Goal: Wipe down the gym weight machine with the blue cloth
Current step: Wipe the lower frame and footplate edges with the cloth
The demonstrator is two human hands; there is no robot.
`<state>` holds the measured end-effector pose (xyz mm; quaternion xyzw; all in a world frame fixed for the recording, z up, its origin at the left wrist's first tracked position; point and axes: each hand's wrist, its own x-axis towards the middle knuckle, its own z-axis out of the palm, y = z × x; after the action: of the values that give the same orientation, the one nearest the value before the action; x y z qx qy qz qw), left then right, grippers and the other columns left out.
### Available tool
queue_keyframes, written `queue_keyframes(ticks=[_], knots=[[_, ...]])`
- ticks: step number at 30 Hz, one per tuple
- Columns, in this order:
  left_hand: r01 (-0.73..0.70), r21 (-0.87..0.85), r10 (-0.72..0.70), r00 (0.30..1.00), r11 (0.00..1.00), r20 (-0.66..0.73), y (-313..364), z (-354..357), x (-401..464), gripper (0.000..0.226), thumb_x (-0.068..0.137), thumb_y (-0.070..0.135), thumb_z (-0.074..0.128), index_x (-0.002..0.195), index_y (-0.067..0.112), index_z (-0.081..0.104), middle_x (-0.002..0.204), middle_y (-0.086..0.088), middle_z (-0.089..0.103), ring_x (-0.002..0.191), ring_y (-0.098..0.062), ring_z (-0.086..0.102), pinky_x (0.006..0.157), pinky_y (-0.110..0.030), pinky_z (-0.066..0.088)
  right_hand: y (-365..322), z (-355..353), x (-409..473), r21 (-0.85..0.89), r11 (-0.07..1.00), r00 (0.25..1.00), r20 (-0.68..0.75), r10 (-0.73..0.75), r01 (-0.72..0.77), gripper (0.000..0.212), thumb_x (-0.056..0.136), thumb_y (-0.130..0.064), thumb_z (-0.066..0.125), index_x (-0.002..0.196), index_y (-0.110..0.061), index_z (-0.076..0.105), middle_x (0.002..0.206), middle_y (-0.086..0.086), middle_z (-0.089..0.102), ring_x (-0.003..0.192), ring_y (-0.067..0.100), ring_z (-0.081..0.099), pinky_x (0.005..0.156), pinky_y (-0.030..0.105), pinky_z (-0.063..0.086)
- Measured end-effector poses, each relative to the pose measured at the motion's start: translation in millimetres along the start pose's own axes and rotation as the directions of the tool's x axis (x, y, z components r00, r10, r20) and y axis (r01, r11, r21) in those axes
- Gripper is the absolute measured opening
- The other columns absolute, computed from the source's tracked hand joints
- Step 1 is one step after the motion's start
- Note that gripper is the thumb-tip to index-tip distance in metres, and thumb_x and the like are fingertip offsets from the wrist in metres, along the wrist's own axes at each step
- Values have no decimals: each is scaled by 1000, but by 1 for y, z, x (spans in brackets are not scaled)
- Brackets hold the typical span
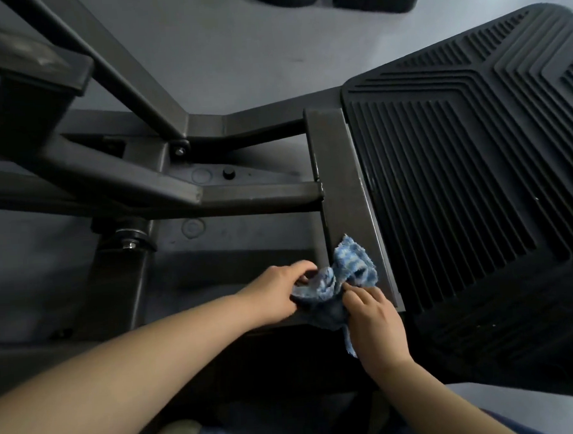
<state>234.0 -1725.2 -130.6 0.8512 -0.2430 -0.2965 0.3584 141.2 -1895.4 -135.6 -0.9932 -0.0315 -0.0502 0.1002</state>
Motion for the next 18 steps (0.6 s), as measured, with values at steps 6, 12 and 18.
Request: queue_keyframes(ticks=[6,12,18], knots=[[106,307,-135,988,946,75,13,-51,-24,46,72,26,77,114,14,61,113,-1,63,107,-19,57,87,-26,43,-11,-6,1,162,967,979,100,180,-195,22,59,10,62,66,-10,57,67,5,59,66,31,56,53,30,35],[181,301,-210,975,936,67,47,-87,-64,37,77,30,74,109,14,63,104,-1,63,101,-19,59,79,-25,42,-48,-38,13,456,786,906,141,400,-418,23,75,3,52,82,-19,58,82,1,61,81,25,57,66,30,43],[226,-82,-228,974,971,-13,84,-109,-107,28,76,27,76,99,14,67,82,3,66,72,-6,60,64,-18,48,-72,-71,18,498,767,914,222,340,-406,22,78,0,55,87,-19,57,84,0,57,79,19,52,63,26,37]])
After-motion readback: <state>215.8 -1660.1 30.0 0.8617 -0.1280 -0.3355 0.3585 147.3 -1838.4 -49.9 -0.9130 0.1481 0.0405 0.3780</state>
